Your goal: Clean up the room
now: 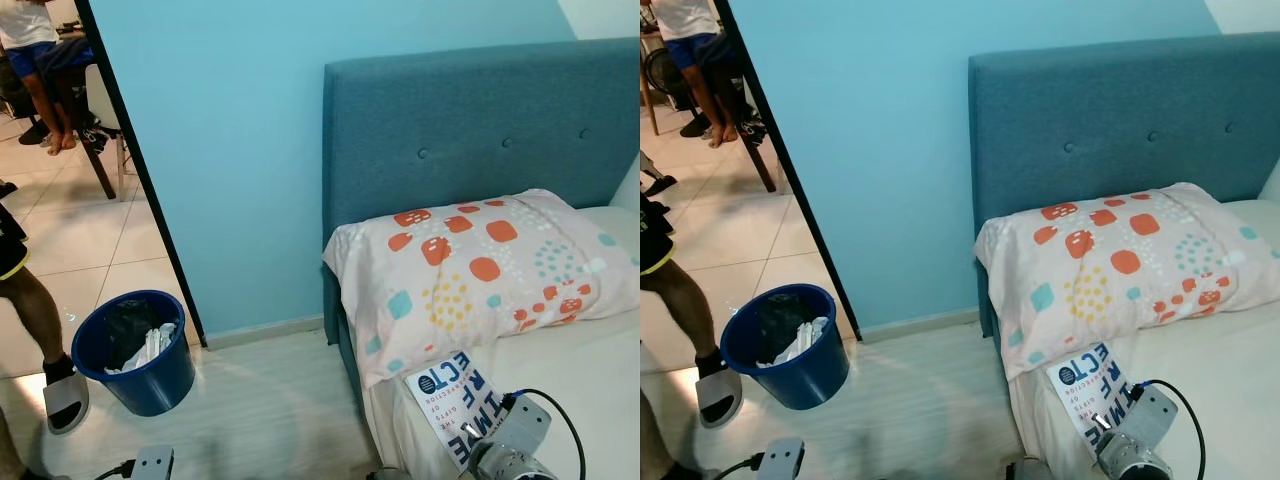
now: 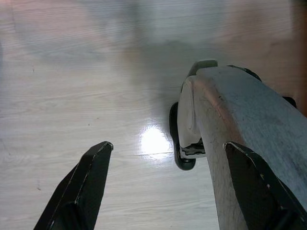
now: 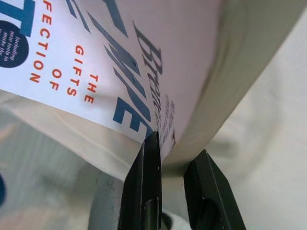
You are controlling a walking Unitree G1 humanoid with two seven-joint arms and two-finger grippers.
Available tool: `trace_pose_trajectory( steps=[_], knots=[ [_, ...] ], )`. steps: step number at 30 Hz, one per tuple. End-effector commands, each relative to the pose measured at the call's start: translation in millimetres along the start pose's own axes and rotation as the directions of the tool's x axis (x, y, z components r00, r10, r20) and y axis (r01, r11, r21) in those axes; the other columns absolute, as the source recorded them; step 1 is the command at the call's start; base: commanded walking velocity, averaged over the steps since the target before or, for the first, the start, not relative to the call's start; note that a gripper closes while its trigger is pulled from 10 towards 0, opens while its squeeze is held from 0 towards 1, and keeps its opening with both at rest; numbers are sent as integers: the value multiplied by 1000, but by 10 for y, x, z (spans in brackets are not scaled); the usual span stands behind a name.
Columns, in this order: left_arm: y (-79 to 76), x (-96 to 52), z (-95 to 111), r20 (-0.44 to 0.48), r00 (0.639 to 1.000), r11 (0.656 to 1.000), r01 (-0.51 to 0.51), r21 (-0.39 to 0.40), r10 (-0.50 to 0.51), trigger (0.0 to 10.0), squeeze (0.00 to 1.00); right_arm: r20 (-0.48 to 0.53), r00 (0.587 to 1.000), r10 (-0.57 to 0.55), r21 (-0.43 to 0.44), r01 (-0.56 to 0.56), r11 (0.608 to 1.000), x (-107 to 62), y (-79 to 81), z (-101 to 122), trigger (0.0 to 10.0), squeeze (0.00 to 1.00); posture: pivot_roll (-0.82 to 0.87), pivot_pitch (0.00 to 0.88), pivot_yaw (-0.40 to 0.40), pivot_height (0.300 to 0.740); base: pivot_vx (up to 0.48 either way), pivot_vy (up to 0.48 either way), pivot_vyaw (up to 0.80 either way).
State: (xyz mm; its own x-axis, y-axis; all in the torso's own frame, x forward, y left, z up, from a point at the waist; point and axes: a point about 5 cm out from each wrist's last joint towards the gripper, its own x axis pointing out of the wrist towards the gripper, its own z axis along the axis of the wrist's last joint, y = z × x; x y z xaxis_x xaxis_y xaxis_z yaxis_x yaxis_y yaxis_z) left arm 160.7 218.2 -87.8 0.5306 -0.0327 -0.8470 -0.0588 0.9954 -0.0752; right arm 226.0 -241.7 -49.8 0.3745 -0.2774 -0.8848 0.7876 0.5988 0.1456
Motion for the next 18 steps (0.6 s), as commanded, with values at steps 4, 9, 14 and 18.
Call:
trace_pose_trajectory(
  steps=[4, 9, 14, 18],
  knots=[
    [-4, -11, -89, -41, 999, 1000, 13, 18, -12, 10000, 0, -212, 976, -58, 14, 63, 998, 10, -94, -500, 10000, 0, -121, 76, 20, 630, 0, 0, 0],
    [4, -15, -96, -45, 999, 1000, 14, 22, -13, 10000, 0, -203, 978, -55, -94, 37, 995, 13, -119, -472, 10000, 0, -128, 81, 24, 630, 0, 0, 0],
    [5, -15, -97, -46, 999, 1000, 16, 21, -15, 10000, 0, -171, 983, -67, -159, 39, 987, 23, -171, -411, 10000, 0, -128, 84, 26, 630, 0, 0, 0],
    [6, -15, -96, -47, 999, 1000, 18, 24, -17, 10000, 0, -150, 986, -71, -163, 46, 985, 29, -211, -333, 10000, 592, -130, 84, 29, 630, 0, 0, 0]
  ],
)
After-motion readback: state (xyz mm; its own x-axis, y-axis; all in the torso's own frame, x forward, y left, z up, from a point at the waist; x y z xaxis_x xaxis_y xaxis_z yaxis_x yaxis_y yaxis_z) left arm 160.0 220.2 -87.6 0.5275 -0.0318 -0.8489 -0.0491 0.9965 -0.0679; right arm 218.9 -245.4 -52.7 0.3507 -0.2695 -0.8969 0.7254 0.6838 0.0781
